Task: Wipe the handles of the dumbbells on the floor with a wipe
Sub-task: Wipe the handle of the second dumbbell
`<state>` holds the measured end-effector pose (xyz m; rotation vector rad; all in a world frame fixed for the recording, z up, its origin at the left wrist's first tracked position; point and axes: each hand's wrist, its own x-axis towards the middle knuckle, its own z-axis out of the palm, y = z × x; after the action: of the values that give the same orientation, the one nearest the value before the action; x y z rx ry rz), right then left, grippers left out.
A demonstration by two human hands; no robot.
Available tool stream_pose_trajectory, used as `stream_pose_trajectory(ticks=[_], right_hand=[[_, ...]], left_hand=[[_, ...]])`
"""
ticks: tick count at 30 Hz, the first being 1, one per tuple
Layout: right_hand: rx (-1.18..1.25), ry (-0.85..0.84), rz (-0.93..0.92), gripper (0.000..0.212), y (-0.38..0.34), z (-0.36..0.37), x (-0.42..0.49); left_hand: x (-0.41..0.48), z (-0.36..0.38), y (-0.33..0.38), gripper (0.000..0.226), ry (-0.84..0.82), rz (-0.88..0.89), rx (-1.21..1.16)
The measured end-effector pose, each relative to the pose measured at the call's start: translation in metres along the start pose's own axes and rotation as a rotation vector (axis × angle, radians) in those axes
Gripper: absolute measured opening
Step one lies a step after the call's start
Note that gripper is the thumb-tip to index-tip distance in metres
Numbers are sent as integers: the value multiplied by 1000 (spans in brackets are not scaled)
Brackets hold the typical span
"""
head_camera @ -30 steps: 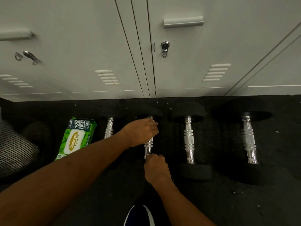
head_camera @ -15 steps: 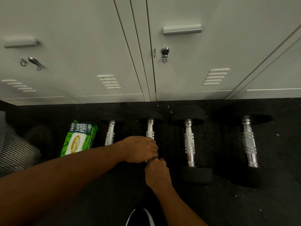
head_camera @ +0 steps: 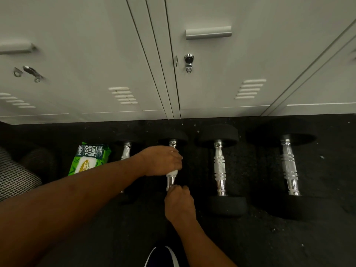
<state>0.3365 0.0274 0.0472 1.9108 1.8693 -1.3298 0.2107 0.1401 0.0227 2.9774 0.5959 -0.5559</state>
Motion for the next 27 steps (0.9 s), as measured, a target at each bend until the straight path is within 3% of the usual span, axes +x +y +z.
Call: stream_pose_trajectory(ticks=[4, 9, 12, 16, 20, 23, 27], right_hand=[[-40, -1, -15, 31, 1, -1, 1], [-81, -24, -28, 30, 1, -1, 2], [-68, -26, -23, 30, 0, -2, 3], [-34, -38, -10, 30, -1, 0, 4], [-10, -48, 27, 32, -1, 1, 7], [12, -65, 53, 34, 0, 4, 8], [-6, -63, 44, 33, 0, 4, 10]], left_hand=[[0, -6, -2, 44, -35, -121, 62], [-11, -3, 21, 50, 148, -336, -34], [-13, 6, 35, 59, 250, -525, -229], [-6, 7, 48, 18, 531, -852, -714], [7, -1, 47, 22, 730, -1287, -1138], [13, -3, 41, 23, 667, -1484, -1249], [24, -1, 41, 33, 506, -1544, -1269]])
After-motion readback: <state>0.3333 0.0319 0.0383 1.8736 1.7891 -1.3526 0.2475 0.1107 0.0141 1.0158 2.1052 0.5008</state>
